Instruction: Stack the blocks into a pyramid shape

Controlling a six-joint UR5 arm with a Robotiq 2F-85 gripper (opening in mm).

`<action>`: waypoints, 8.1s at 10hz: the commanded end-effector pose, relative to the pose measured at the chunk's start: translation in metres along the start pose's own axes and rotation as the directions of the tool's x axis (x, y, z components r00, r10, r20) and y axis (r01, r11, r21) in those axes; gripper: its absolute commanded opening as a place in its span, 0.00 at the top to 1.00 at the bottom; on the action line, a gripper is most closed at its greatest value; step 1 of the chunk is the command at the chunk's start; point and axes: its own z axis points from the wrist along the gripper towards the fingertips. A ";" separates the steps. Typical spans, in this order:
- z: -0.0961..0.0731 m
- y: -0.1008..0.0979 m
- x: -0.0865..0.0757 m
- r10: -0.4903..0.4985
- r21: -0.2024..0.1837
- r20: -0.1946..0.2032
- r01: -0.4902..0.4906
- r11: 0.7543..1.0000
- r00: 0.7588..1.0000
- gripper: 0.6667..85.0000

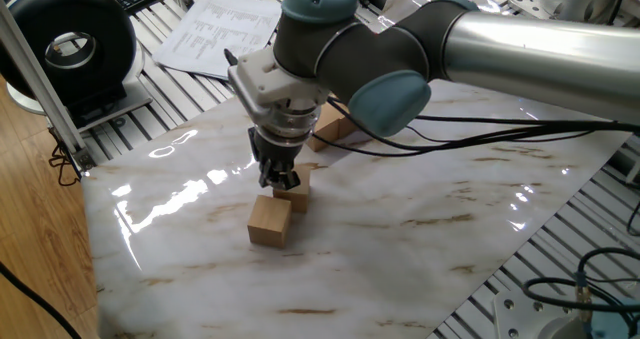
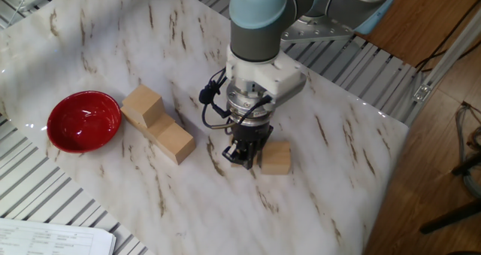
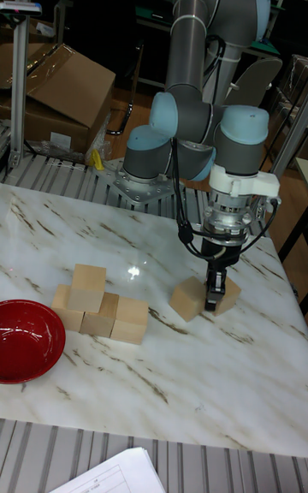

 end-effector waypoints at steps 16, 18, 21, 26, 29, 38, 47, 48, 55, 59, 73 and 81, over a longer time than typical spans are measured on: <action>-0.033 -0.032 0.069 0.093 0.117 -0.233 -0.067 0.991 0.968 1.00; -0.044 -0.035 0.042 0.170 0.108 -0.155 -0.154 0.982 0.973 1.00; -0.048 -0.045 0.038 0.437 0.171 -0.127 -0.414 0.894 0.890 1.00; -0.041 -0.039 0.024 0.602 0.160 -0.067 -0.587 0.794 0.796 0.36; -0.037 -0.040 0.024 0.410 0.141 -0.071 -0.398 0.906 0.909 0.00; -0.032 0.013 0.029 0.430 -0.039 -0.089 -0.435 0.900 0.898 0.00; -0.026 0.028 0.053 0.373 -0.080 -0.126 -0.385 0.920 0.919 0.00; -0.026 0.028 0.052 0.390 -0.077 -0.128 -0.401 0.913 0.912 0.00; -0.019 0.034 0.056 0.505 -0.082 -0.169 -0.522 0.849 0.847 0.00; -0.009 0.033 0.057 0.495 -0.065 -0.177 -0.512 0.857 0.851 0.00; -0.004 0.028 0.057 0.523 -0.035 -0.186 -0.538 0.842 0.832 0.27; -0.012 0.014 0.050 0.503 -0.001 -0.160 -0.510 0.860 0.849 0.51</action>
